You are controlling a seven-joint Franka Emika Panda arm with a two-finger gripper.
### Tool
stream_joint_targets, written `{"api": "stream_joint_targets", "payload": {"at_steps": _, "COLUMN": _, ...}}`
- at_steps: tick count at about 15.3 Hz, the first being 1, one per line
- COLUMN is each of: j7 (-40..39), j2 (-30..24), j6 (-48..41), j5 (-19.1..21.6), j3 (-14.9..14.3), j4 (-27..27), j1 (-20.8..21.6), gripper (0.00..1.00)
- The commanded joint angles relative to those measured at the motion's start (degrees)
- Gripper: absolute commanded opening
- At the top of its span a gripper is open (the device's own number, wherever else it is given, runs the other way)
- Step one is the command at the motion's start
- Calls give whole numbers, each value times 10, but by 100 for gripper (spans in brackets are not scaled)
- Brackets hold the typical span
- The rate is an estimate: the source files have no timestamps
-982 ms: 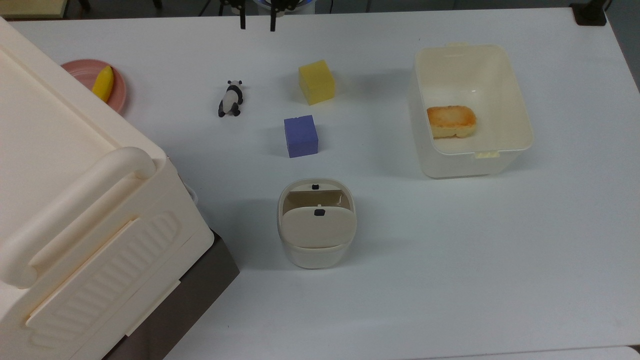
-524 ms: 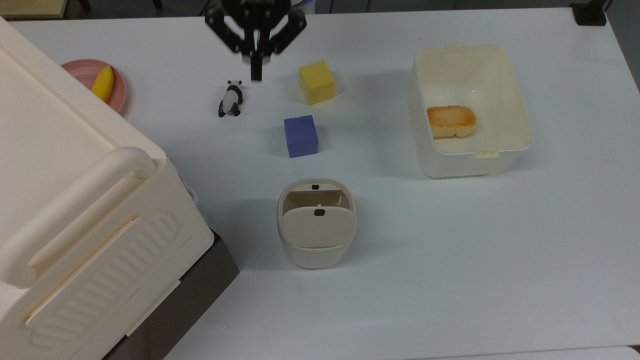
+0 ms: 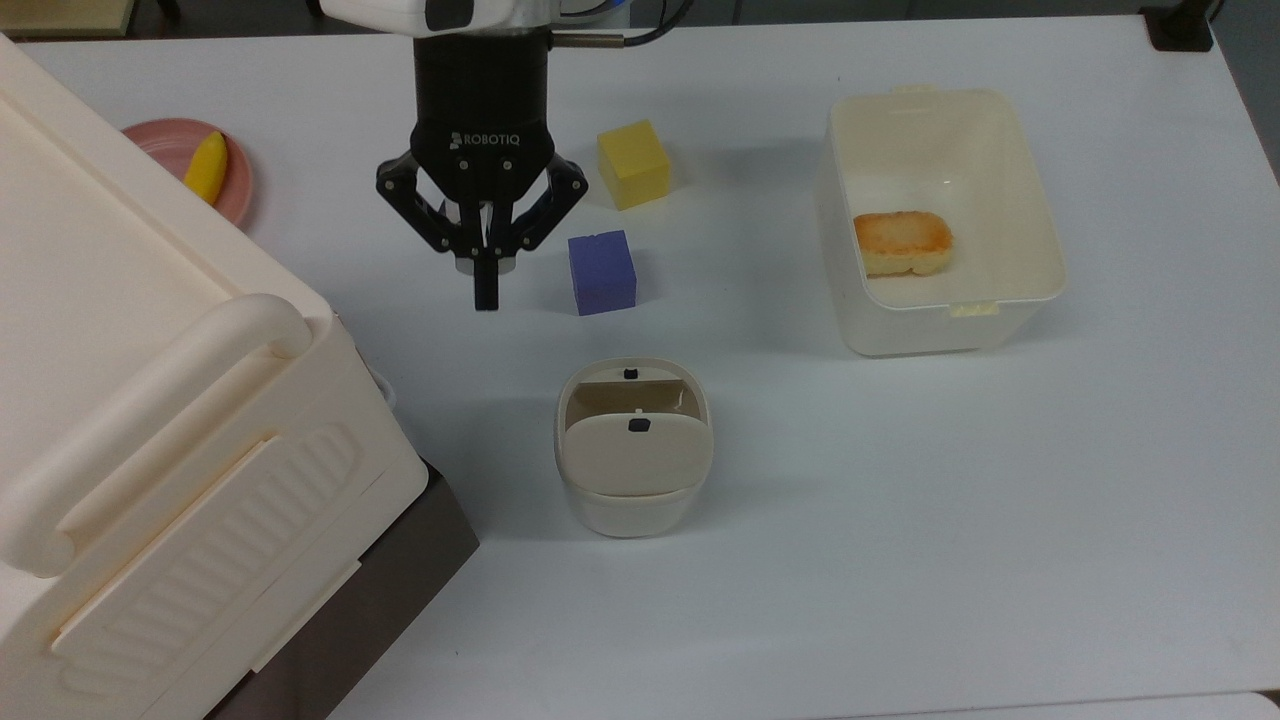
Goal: Close the trash can
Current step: 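Move the gripper over the open lid of the cream trash can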
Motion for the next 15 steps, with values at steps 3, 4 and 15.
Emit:
{"api": "stream_joint_targets", "payload": {"at_steps": 3, "j7": -121, "j2": 42, "j6": 48, "j5": 61, "j3": 4, "j4": 27, "j1": 1, "gripper": 0}}
{"api": "stream_joint_targets", "payload": {"at_steps": 4, "j7": -134, "j2": 43, "j6": 48, "j5": 76, "j3": 9, "j4": 27, "j1": 3, "gripper": 0}}
{"api": "stream_joint_targets", "payload": {"at_steps": 15, "j7": -195, "j2": 107, "j6": 50, "j5": 85, "j3": 82, "j4": 68, "j1": 0, "gripper": 0}}
